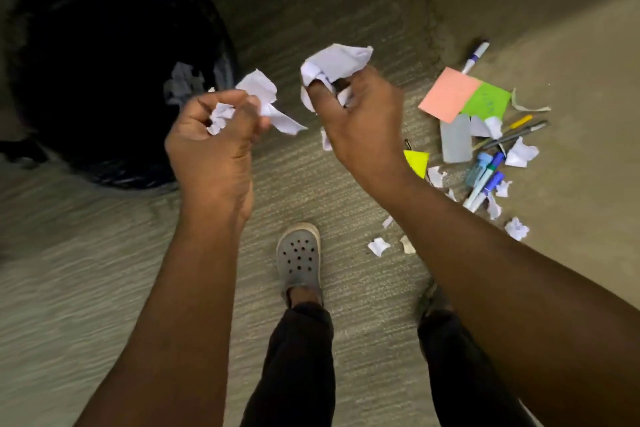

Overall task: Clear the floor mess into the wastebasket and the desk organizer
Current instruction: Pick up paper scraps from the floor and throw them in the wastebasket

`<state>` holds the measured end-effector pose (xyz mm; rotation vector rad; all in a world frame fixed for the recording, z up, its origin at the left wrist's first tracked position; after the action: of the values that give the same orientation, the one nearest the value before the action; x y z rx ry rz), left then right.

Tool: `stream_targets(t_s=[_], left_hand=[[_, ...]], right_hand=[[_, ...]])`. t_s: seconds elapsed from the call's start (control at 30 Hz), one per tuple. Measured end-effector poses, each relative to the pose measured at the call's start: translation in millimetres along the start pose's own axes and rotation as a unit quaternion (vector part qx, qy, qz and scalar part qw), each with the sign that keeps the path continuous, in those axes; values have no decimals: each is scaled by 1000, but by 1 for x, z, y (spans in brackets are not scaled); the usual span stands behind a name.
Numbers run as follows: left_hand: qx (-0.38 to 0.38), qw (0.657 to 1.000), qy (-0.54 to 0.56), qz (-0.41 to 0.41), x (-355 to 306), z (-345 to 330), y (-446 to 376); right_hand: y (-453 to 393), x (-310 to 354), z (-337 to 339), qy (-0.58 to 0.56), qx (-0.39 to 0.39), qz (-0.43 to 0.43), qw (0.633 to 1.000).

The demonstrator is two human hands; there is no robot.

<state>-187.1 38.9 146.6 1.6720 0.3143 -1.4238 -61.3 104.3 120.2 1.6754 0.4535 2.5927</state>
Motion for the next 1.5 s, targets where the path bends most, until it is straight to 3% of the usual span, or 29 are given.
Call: stream_targets(t_s=[0.13, 0.23, 0.3, 0.37, 0.43, 0.5, 0.6, 0.7, 0.77, 0.87, 1.0, 1.07, 1.17, 1.27, 1.37, 1.43, 1.5], left_hand=[[-105, 980, -100, -137, -40, 59, -36], [-167, 920, -267, -234, -50, 98, -62], [-177, 887, -341, -257, -48, 116, -76], [-133, 878, -400, -227, -43, 127, -89], [-58, 870, -463, -158, -34, 132, -98], [-2, 848, -521, -92, -24, 136, -103], [0, 814, -576, -73, -14, 136, -94], [-56, 811, -555, -174, -5, 125, -65], [-73, 824, -501, -253, 8, 109, -39], [-1, 840, -460, -288, 48, 74, 2], [164, 840, -483, -186, 134, 26, 47], [244, 823, -495, -130, 182, 5, 62], [340, 767, -539, -69, 245, -29, 77], [371, 728, -574, -57, 297, -63, 83], [377, 683, -618, -92, 333, -93, 80], [377, 652, -645, -129, 348, -108, 78], [366, 644, -655, -151, 356, -118, 79]], right_hand=[[-7, 61, -63, -32, 4, 56, 998], [-5, 88, -109, -53, 12, 80, 995], [-7, 93, -136, -46, 51, 74, 995], [-12, 91, -157, -12, 137, 41, 990], [-16, 84, -171, 90, 236, 37, 967], [-14, 76, -172, 185, 272, 58, 943], [2, 68, -150, 198, 192, 136, 951], [30, 44, -111, 120, 71, 184, 973], [51, 9, -81, 103, 24, 162, 981], [82, -64, -31, 144, 26, 71, 987], [117, -175, 39, 245, 55, -70, 965], [127, -224, 71, 287, 74, -138, 945], [133, -282, 111, 342, 61, -227, 910], [129, -325, 138, 377, 32, -266, 887], [123, -356, 149, 383, 59, -269, 882], [122, -369, 149, 395, 93, -240, 882], [121, -378, 146, 410, 116, -195, 884]])
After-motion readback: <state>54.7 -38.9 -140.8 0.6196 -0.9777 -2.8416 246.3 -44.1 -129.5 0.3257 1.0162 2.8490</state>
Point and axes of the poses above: each hand's wrist, its own y-axis away from the middle knuckle, its own z-axis out of the back of the hand, x = y × z, the point moved 1 cm from there along -y, towards the middle knuckle, and after that the axes turned 1 degree about x, right-handed, at the moved point
